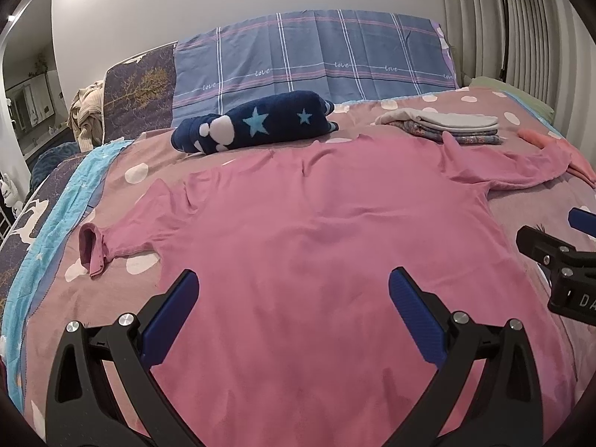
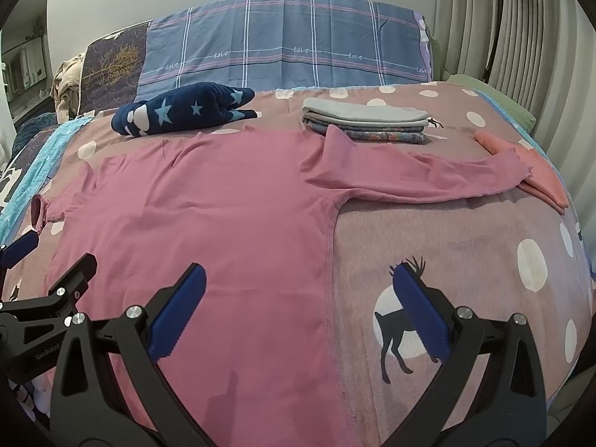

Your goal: Fold small clothes

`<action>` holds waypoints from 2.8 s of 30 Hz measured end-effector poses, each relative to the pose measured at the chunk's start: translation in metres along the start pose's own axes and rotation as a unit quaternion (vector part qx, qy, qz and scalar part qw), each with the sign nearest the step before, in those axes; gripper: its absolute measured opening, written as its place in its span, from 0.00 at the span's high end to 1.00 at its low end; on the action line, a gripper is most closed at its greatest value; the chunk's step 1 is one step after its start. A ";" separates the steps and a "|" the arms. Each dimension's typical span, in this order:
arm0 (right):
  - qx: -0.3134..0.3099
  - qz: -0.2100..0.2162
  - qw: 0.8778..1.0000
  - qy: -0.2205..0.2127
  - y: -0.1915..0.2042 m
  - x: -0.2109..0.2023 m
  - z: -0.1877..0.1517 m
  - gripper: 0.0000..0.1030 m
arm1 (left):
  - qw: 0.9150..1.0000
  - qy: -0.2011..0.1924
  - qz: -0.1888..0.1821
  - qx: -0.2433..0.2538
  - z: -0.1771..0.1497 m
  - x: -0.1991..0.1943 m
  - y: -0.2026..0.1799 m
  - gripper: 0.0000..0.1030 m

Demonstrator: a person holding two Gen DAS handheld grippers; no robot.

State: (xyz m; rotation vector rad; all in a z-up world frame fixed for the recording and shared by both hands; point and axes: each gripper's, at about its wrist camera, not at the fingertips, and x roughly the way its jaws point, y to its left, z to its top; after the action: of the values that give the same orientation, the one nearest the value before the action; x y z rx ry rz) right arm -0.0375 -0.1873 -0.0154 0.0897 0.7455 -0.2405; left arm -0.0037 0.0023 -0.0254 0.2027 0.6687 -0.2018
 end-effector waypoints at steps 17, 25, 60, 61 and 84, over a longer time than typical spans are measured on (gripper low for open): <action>-0.005 0.017 1.000 -0.007 -0.001 -0.001 -0.004 0.14 | 0.999 0.010 -0.029 -0.027 -0.006 0.007 0.015 0.13; -0.006 0.062 0.998 0.015 0.001 0.008 -0.004 0.41 | 0.997 0.031 -0.039 -0.055 -0.009 0.015 0.035 0.28; -0.004 0.043 0.999 0.027 -0.004 0.020 -0.007 0.32 | 0.936 0.187 0.115 -0.277 0.007 0.162 0.316 0.96; -0.003 0.040 0.999 0.027 -0.006 0.021 -0.006 0.32 | 0.930 0.188 0.096 -0.302 0.005 0.161 0.322 0.96; -0.032 0.060 0.998 0.005 -0.001 0.030 0.022 0.30 | 0.938 0.036 -0.277 -0.207 0.101 0.051 0.096 0.51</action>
State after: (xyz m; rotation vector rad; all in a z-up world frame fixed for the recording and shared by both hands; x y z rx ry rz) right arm -0.0015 -0.1974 -0.0199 0.0739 0.7546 -0.1022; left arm 0.1185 0.0628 0.0316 -0.3941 0.8157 -0.5889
